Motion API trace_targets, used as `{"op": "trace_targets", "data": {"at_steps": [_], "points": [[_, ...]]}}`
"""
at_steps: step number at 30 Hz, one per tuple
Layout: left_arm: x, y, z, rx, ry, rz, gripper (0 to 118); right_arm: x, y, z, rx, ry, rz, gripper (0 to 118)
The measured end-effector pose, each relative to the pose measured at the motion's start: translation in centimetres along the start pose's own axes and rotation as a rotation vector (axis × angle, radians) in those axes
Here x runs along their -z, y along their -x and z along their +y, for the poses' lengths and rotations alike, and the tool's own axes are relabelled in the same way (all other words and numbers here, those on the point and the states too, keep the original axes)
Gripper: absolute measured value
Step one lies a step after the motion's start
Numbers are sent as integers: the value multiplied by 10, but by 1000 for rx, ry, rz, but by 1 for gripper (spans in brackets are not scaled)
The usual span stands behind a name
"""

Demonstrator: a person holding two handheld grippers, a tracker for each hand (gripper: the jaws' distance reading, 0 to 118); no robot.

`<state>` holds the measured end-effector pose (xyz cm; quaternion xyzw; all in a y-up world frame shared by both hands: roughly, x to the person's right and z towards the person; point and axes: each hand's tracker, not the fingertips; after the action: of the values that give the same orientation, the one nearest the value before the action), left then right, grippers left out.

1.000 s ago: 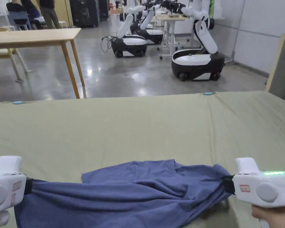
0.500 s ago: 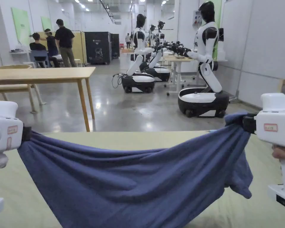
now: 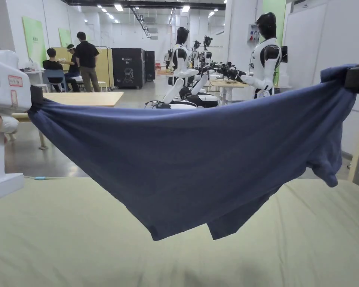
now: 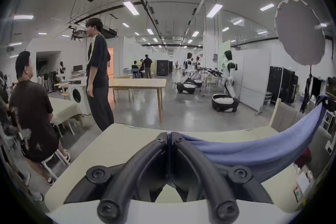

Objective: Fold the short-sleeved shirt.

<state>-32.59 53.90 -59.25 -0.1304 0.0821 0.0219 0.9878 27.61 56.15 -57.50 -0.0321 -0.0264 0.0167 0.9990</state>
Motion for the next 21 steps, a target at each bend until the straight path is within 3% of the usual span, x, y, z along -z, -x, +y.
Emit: {"op": "trace_targets", "data": {"at_steps": [7, 11, 18, 21], "points": [[60, -11, -111, 49, 140, 39, 0, 45, 0, -124, 40, 154, -14, 11], [61, -21, -156, 55, 200, 4, 0, 58, -21, -179, 88, 215, -10, 11], [-19, -26, -182, 80, 215, -79, 0, -5, -63, -219, 92, 262, 6, 11], [-64, -22, -207, 162, 254, -107, 0, -55, -73, -238, 34, 296, 41, 11]]}}
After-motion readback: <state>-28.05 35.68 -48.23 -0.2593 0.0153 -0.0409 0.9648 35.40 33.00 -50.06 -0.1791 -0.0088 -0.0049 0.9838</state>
